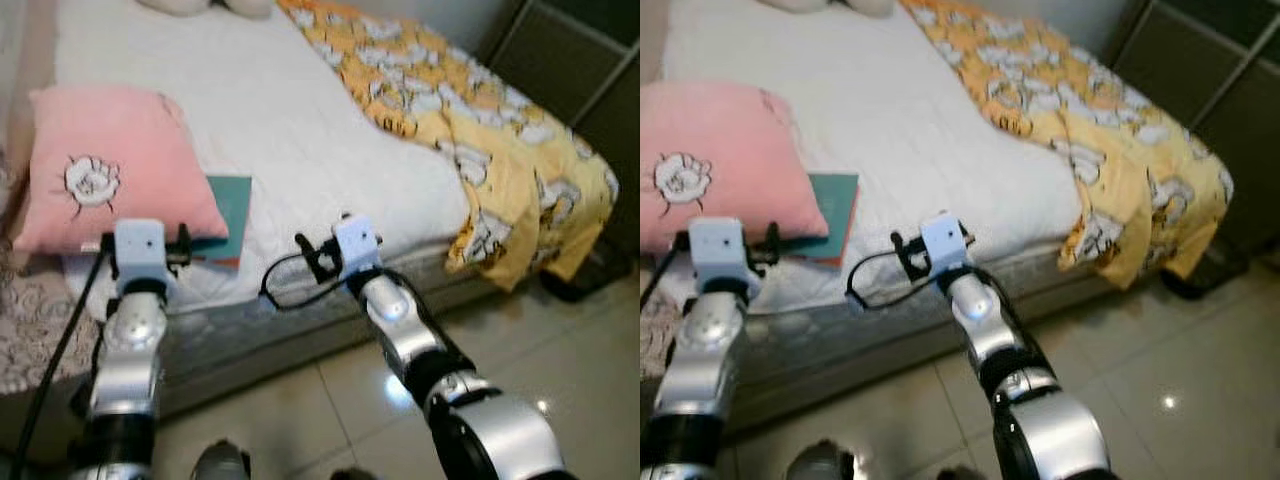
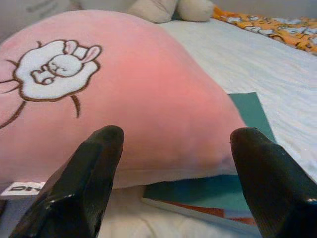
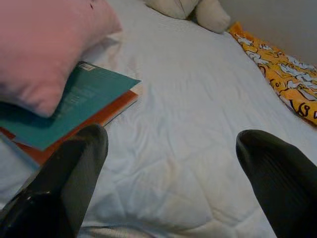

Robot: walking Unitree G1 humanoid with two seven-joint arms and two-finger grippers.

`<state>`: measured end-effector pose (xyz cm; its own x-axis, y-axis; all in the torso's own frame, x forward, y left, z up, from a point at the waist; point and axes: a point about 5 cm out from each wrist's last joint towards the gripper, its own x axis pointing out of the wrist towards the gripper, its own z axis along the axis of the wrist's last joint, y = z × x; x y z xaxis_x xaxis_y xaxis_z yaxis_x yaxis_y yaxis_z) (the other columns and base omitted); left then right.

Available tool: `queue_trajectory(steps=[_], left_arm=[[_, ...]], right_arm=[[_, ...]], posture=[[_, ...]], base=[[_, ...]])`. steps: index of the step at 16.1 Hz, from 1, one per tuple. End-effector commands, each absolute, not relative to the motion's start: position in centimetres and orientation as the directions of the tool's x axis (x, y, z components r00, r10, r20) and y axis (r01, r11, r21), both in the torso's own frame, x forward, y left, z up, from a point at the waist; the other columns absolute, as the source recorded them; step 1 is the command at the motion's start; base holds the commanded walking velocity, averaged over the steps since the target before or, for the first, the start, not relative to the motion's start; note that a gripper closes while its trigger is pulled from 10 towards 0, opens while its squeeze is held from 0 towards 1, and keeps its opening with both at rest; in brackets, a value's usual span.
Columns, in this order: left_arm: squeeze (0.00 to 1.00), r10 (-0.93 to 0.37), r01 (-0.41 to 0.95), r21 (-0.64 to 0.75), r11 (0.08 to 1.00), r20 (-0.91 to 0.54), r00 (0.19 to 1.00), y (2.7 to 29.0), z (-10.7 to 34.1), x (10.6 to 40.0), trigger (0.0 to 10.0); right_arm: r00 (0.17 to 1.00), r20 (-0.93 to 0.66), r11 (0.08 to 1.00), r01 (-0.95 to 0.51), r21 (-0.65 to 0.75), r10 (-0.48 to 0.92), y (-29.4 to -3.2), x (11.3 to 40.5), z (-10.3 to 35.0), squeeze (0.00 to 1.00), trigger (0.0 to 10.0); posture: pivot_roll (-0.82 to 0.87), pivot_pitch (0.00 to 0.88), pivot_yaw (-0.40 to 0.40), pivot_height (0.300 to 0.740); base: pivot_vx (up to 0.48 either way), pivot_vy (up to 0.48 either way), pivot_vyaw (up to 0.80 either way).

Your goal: Clean up the room

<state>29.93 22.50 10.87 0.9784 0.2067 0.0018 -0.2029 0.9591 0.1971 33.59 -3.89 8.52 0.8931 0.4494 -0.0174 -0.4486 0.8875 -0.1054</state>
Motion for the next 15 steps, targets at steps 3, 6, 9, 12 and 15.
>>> queue_trajectory(steps=[3,6,9,12,15], left_arm=[[0.0,0.16,-0.16,0.234,0.959,0.019,0.987,20.8,11.1,30.2,10.0],[0.0,0.17,-0.173,0.283,0.944,0.035,0.985,20.9,11.3,30.3,10.0],[0.0,0.238,-0.238,0.254,0.937,0.031,0.971,21.9,10.9,29.6,10.0],[0.0,0.306,-0.305,0.25,0.919,0.034,0.951,23.2,10.8,28.7,10.0],[0.0,0.38,-0.375,0.267,0.888,0.037,0.924,24.0,10.4,27.0,10.0]], right_arm=[[0.907,-0.022,0.902,-0.421,-0.096,0.421,-4.6,34.0,8.6,0.0,10.0],[0.904,-0.021,0.9,-0.426,-0.094,0.426,-4.4,33.9,8.7,0.0,10.0],[0.9,-0.032,0.895,-0.437,-0.089,0.435,-4.6,34.0,8.6,0.0,10.0],[0.88,-0.042,0.874,-0.475,-0.101,0.473,-4.0,34.2,9.0,0.0,10.0],[0.841,-0.06,0.834,-0.542,-0.107,0.538,-2.5,34.0,9.2,0.0,10.0]], posture=[[0.29,0.048,-0.197,0.716],[0.29,0.053,-0.197,0.716],[0.29,0.056,-0.205,0.716],[0.34,0.075,-0.26,0.716],[0.44,0.107,-0.333,0.716]], base=[[0.0,-0.472,0.0],[0.0,-0.472,0.0],[0.0,-0.154,0.0],[0.0,0.0,0.0],[0.0,0.0,0.0]])
